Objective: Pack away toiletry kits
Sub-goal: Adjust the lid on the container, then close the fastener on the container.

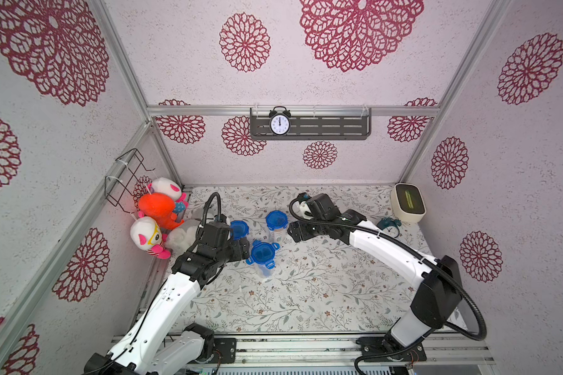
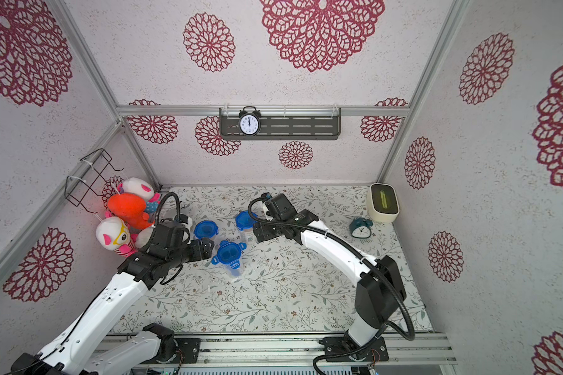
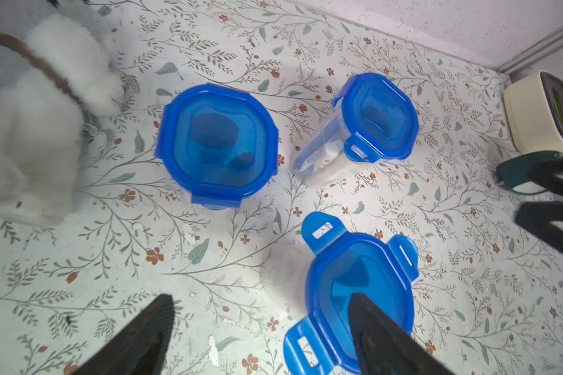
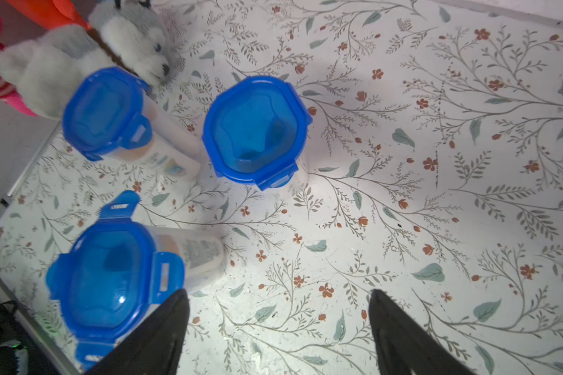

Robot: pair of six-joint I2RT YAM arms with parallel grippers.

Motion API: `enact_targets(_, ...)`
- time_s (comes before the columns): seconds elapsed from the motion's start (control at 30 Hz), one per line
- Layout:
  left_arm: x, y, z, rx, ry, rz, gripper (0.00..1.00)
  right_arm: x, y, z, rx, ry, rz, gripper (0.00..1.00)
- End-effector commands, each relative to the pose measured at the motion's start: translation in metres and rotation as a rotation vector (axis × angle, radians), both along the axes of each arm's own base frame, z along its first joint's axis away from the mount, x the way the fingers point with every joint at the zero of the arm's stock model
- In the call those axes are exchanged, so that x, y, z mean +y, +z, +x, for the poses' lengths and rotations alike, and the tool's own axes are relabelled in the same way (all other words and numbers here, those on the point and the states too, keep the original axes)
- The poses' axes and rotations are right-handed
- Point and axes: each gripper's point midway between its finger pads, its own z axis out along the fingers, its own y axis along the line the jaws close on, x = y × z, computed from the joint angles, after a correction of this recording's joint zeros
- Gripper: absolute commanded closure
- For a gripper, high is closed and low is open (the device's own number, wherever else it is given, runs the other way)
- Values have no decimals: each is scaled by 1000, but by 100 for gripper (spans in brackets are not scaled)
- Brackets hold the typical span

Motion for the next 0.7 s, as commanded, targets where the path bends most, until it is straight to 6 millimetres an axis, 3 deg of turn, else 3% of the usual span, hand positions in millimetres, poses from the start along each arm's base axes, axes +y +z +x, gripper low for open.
enact_targets(0.0, 15, 4, -2, -47, 75, -86, 9, 21, 11, -15, -2, -20, 21, 7)
enact_targets(0.07, 18, 9, -4, -77, 83, -134, 7, 33, 7, -23, 8, -20, -25, 1)
enact_targets(0.23, 21, 23, -10, -139, 89, -181, 5, 67, 1, -43, 49, -9, -103, 1)
enact_targets(0.4, 17, 16, -12, -113, 91, -223, 3, 95, -7, -53, 72, -10, -156, 1)
enact_targets(0.67, 17, 13, -15, -116, 94, -241, 1, 108, -17, -56, 75, -42, -230, 1)
